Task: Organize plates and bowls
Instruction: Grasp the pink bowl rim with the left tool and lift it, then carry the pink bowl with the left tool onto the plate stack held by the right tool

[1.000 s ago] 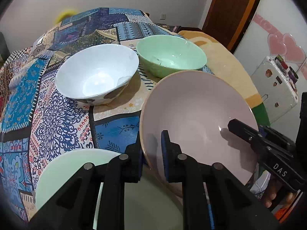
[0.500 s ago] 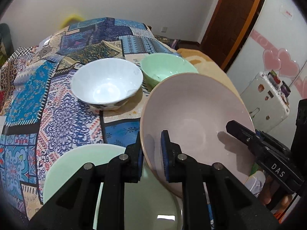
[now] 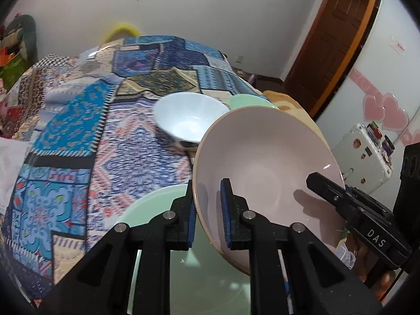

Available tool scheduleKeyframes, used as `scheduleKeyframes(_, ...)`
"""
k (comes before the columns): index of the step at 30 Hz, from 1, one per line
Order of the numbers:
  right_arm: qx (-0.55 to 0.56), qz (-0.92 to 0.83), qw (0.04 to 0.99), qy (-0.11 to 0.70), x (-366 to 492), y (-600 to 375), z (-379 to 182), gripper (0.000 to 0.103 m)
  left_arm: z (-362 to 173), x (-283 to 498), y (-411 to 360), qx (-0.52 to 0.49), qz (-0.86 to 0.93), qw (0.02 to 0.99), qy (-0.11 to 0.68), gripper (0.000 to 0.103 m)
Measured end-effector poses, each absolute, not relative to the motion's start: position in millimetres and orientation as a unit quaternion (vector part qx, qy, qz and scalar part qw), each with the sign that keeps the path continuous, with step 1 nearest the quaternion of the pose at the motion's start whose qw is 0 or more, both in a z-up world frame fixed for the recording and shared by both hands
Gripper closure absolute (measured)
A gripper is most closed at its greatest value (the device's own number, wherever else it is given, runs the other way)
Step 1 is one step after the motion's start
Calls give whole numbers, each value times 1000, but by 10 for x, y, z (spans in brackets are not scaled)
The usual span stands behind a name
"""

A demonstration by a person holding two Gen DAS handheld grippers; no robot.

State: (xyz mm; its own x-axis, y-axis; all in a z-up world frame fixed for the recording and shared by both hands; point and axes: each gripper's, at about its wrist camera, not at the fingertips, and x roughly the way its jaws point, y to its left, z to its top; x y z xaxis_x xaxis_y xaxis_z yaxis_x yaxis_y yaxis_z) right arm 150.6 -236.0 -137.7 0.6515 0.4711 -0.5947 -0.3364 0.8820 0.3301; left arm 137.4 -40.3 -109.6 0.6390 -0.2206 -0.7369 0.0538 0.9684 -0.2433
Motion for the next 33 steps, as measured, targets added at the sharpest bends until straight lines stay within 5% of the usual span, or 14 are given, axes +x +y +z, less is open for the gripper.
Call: scheduleKeyframes(33, -13, 339, 855, 392, 1312, -362, -1571, 78, -1314, 244, 1604, -174, 60, 900, 395, 87)
